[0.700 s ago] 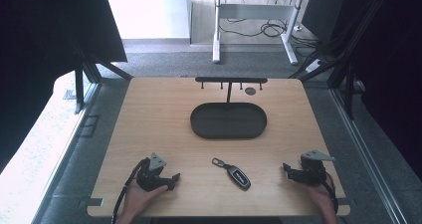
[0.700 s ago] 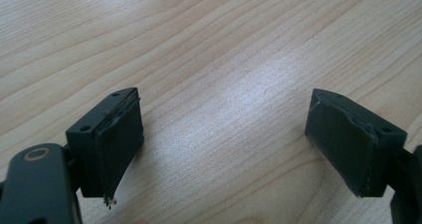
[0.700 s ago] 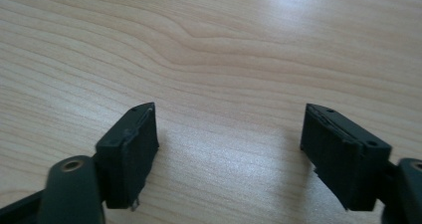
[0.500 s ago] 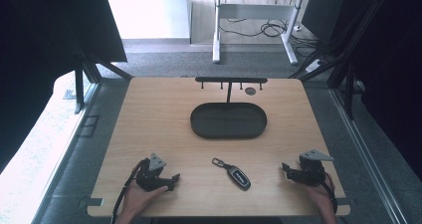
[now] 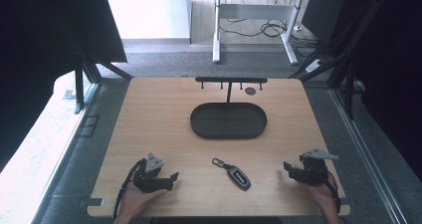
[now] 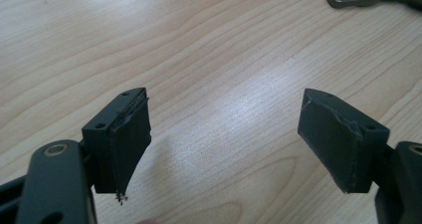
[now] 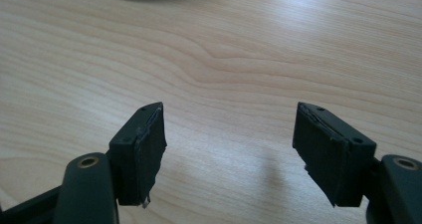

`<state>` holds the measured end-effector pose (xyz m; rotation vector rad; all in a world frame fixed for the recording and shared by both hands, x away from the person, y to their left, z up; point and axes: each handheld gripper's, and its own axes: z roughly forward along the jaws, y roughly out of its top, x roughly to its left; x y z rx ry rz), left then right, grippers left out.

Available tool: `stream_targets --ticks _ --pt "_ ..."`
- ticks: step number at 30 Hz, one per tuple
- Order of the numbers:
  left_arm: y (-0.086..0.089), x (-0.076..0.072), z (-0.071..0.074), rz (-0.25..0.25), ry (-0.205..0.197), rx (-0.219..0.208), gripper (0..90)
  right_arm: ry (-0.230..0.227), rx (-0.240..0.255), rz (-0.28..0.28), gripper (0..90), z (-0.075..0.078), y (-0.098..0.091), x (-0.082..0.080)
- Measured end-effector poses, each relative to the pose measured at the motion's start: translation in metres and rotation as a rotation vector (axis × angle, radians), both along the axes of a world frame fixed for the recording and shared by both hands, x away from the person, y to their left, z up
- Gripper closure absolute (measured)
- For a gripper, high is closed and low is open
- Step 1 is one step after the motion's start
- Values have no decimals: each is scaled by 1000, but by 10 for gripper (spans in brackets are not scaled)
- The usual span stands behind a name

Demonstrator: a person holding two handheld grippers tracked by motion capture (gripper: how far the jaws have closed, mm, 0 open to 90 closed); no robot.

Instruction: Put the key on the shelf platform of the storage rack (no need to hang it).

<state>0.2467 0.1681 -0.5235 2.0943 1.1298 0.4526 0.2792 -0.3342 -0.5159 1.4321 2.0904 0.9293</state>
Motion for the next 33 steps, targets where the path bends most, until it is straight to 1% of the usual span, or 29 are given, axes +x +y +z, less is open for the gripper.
stream_targets --ticks 3,6,8,9,10,12,14,15,19,20,22,23,26,28,29,30,31,33 --pt "3 -1 4 21 -23 -4 234 12 -8 23 295 0 4 0" --pt "6 -1 6 35 -26 -9 247 19 -2 31 295 1 7 0" --pt "8 -1 6 28 -24 -23 253 38 -9 49 293 4 11 0" --pt "8 -1 6 28 -24 -23 254 38 -9 49 293 4 11 0" --pt "8 -2 7 23 -24 -34 254 46 -15 58 294 6 12 0" --pt "6 -3 10 9 -32 -55 253 66 -27 78 292 15 16 -2" --pt "6 -3 11 -3 -34 -59 252 83 -40 89 292 23 22 -4" --pt "6 -3 11 -3 -34 -59 252 83 -40 89 292 23 22 -4" --pt "12 -2 14 2 -39 -74 256 122 -79 138 293 36 40 -9" --pt "15 -2 16 5 -40 -77 260 143 -93 165 298 41 49 -10" --pt "16 -2 16 5 -39 -81 261 160 -106 189 306 44 59 -9" --pt "17 -2 18 8 -40 -88 260 170 -112 202 310 44 65 -9" --pt "18 -2 18 2 -41 -92 262 191 -131 237 313 44 79 -8" --pt "18 -2 18 4 -39 -91 264 203 -137 257 316 42 87 -7" --pt "18 -2 18 4 -39 -91 265 203 -137 257 316 42 87 -7" --pt "18 -2 18 4 -40 -87 265 208 -141 268 318 42 91 -6" --pt "19 -1 18 1 -37 -83 272 219 -147 289 319 40 100 -7" --pt "19 -2 19 -3 -37 -84 274 234 -153 303 320 39 106 -6"
